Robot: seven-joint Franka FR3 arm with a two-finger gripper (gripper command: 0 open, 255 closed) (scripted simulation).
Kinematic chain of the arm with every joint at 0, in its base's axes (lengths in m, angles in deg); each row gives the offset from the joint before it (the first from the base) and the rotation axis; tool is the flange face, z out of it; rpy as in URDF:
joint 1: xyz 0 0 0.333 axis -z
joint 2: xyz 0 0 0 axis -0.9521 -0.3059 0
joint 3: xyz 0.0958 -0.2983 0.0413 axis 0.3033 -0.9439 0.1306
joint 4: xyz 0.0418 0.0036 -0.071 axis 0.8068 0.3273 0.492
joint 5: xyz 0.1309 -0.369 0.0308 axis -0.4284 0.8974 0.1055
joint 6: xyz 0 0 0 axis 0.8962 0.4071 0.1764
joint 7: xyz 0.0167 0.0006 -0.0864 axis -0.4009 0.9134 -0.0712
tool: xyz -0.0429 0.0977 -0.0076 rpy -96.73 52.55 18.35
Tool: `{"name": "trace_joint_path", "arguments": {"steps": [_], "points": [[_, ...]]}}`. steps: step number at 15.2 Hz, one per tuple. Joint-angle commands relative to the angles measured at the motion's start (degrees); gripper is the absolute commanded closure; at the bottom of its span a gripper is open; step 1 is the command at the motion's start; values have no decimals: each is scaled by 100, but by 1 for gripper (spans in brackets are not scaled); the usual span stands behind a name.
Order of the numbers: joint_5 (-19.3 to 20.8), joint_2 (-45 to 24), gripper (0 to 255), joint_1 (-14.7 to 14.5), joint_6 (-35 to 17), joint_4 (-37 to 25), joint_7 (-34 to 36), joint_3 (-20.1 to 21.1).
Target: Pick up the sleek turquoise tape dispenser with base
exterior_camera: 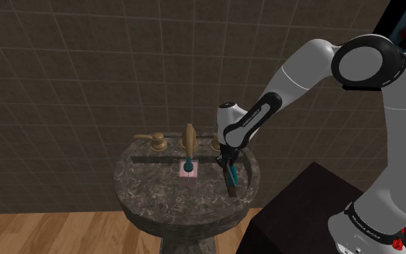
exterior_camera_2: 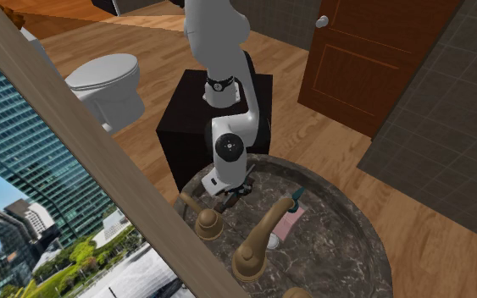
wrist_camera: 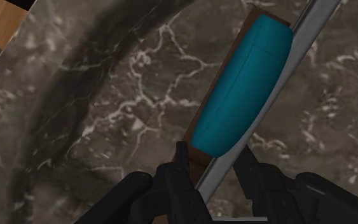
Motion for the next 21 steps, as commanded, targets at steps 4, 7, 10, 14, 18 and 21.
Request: {"name": "trace_joint_path", "arguments": {"steps": [4,7,10,14,18,21], "points": [[3,-12,255,4,-2,-10,-6,-4],[-40,208,255,33,157,51,-32,34],[-86,423,255,61,322,100,-59,72],[-149,703,255,95,551,148,-97,118],[-214,973,255,126,790,176,-137,160],[-233,1049,255,133,860,180,-148,170]]}}
